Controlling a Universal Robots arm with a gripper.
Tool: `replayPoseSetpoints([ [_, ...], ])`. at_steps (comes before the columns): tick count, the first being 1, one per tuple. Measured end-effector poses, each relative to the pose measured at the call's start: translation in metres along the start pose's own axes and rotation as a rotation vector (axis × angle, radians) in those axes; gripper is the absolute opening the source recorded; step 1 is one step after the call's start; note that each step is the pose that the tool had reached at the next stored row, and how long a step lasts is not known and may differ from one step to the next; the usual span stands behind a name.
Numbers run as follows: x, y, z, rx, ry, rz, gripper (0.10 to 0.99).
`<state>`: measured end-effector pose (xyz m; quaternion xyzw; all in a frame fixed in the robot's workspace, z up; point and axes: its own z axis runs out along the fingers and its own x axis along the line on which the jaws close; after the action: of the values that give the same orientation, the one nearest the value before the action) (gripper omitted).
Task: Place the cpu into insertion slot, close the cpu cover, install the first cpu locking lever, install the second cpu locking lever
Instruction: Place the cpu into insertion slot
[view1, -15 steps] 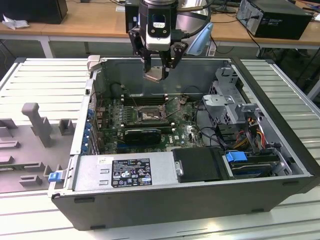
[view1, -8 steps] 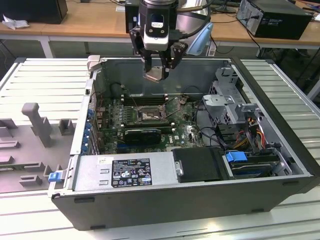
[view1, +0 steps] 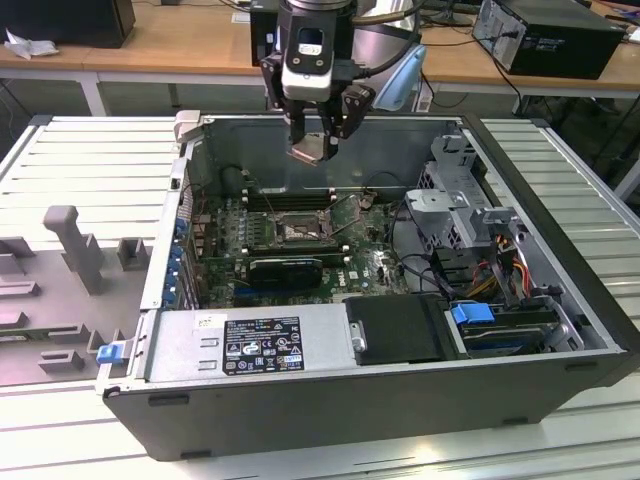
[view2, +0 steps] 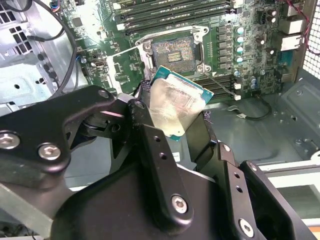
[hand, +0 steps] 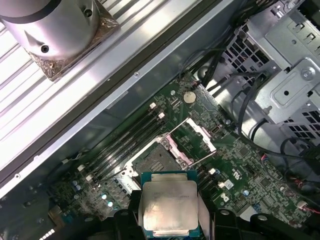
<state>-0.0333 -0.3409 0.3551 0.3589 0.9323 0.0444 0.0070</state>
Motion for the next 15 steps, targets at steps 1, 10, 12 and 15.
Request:
replayPoseSetpoints([
  [1,0.0000,0.0000,0.0000,0.000,-0.0004,0.004,0.529],
  [10,0.0000,0.0000,0.0000,-0.001,-0.0063,0.072,0.529],
  [12,0.0000,0.0000,0.0001,-0.002,-0.0074,0.085,0.529],
  [15,0.0000,0.0000,0.0001,-0.002,-0.0108,0.123,0.529],
])
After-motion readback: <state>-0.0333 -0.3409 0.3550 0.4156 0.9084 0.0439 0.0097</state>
